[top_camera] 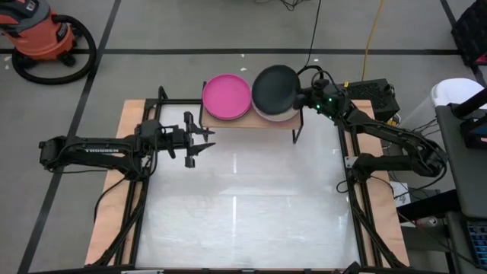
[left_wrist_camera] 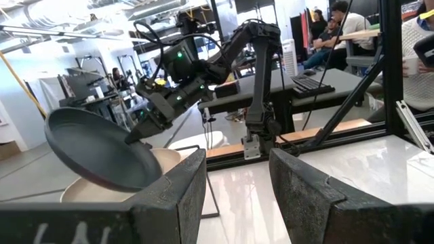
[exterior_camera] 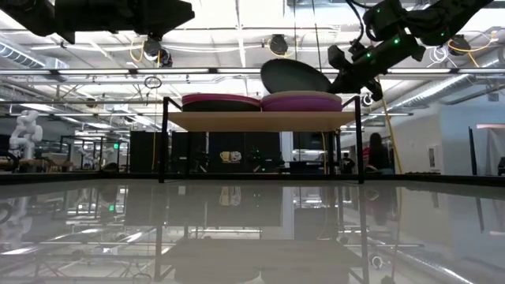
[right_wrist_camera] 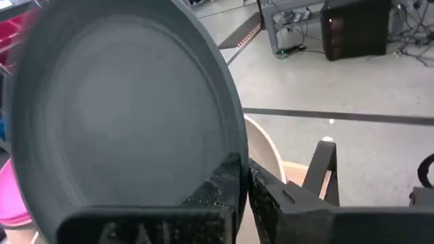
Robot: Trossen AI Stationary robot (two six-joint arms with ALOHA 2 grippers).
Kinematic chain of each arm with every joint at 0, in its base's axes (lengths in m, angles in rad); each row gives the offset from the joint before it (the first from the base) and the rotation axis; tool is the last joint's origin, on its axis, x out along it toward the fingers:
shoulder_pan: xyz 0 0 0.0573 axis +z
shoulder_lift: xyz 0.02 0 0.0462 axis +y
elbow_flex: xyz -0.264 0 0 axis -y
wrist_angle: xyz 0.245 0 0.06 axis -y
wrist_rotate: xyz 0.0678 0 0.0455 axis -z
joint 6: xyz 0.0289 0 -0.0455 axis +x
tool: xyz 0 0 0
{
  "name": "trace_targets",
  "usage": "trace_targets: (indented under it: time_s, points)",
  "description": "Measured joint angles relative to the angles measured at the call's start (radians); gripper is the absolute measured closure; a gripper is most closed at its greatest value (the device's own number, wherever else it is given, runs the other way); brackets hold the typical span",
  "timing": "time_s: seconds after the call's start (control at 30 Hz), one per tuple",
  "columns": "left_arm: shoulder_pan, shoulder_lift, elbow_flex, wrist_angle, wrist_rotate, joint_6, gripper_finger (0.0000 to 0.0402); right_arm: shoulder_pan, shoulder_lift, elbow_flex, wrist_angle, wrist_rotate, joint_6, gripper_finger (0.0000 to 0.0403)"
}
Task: Place and stack plates onto a shelf
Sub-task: Stack the black plate on top of the light brown plate on the shelf, then return to Home Position
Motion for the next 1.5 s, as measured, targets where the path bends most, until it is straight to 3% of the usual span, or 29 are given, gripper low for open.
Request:
trace_targets:
  time_s: [0.13,0.33,0.53,0.77,1.0,1.13,1.27,1.5]
  points:
    - [0.000,0.000,0.000,0.000,0.000,0.000,0.0234,0.000,0.000,0.000,0.019,-0.017,-0.029,0.0365]
    - [0.000,0.000,0.000,-0.002,0.000,0.000,0.0234,0.001,-0.027,0.000,0.017,-0.038,-0.072,0.0290]
    - [0.000,-0.001,0.000,-0.020,0.000,0.001,0.0234,0.011,-0.152,0.000,0.007,-0.151,-0.202,0.0242]
    - [0.000,-0.105,-0.001,-0.044,-0.001,-0.006,0.0234,0.076,-0.366,0.000,-0.169,-0.155,-0.310,0.0259]
    - [0.010,-0.238,0.000,-0.181,-0.159,-0.005,0.0234,0.148,-0.490,-0.010,-0.314,-0.125,-0.353,0.0296]
    - [0.025,-0.291,-0.006,-0.227,-0.175,-0.001,0.0234,0.203,-0.542,-0.086,-0.305,-0.062,-0.364,0.0315]
    - [0.040,-0.348,-0.055,-0.189,-0.178,-0.002,0.0234,0.265,-0.592,-0.259,-0.149,-0.043,-0.362,0.0330]
    - [0.109,-0.487,-0.173,-0.115,-0.250,-0.017,0.0234,0.355,-0.625,-0.547,0.474,-0.052,-0.284,0.0346]
